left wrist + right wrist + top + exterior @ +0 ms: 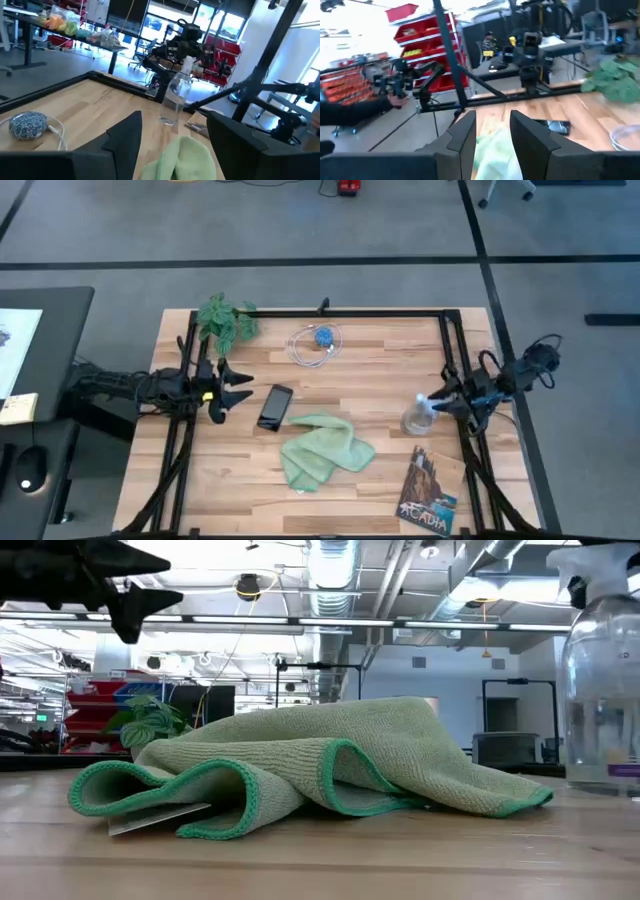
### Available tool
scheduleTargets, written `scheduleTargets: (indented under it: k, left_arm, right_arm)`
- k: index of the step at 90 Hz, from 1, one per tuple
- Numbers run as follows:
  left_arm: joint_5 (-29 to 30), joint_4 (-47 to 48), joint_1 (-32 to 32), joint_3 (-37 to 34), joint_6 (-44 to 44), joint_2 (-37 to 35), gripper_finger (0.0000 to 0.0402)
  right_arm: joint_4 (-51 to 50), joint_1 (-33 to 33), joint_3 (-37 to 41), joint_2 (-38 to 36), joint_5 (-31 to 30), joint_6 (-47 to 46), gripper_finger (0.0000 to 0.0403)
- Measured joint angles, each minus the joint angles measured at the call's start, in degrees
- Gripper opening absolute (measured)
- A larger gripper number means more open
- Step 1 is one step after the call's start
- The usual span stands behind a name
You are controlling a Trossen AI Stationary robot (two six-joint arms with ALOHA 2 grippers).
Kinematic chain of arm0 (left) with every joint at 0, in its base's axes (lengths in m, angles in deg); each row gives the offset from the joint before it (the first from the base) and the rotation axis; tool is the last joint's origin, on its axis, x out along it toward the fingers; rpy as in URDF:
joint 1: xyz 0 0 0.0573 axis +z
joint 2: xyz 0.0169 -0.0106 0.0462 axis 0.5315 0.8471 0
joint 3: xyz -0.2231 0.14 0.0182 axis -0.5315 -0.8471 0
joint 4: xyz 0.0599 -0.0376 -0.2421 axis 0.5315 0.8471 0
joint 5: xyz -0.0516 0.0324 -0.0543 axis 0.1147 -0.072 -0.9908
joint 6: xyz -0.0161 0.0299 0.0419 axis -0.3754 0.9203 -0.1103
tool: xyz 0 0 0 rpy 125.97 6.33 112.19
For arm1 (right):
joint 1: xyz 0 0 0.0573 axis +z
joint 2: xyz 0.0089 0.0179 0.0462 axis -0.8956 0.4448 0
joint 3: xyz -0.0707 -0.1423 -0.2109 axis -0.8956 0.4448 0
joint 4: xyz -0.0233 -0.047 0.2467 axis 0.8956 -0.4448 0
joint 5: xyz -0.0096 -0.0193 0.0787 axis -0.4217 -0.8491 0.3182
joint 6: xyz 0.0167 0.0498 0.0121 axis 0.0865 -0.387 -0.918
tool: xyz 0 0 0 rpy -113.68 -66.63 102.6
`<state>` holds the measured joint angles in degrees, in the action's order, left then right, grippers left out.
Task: Apply microfiber cloth
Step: Return to Home Position
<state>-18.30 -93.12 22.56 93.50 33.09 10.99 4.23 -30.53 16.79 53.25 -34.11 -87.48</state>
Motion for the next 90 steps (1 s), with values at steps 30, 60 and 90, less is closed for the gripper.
scheduleTargets:
  k: [30,60,90]
  left_arm:
    - [2.7,0.5,-1.2,-0.1,-0.1,0.0,0.0201]
    - [2.8,1.4,-1.2,-0.1,-0.6,0.0,0.0201]
    - [2.8,1.7,-1.2,-0.1,-0.7,0.0,0.0201]
  right_arm:
    - [2.3,8.0,3.5,0.2,-11.7,5.6,0.0107]
    - [17.2,10.3,1.0,0.1,-15.6,13.7,0.0107]
    - [-7.1,10.1,-4.2,0.0,-33.3,2.4,0.0050]
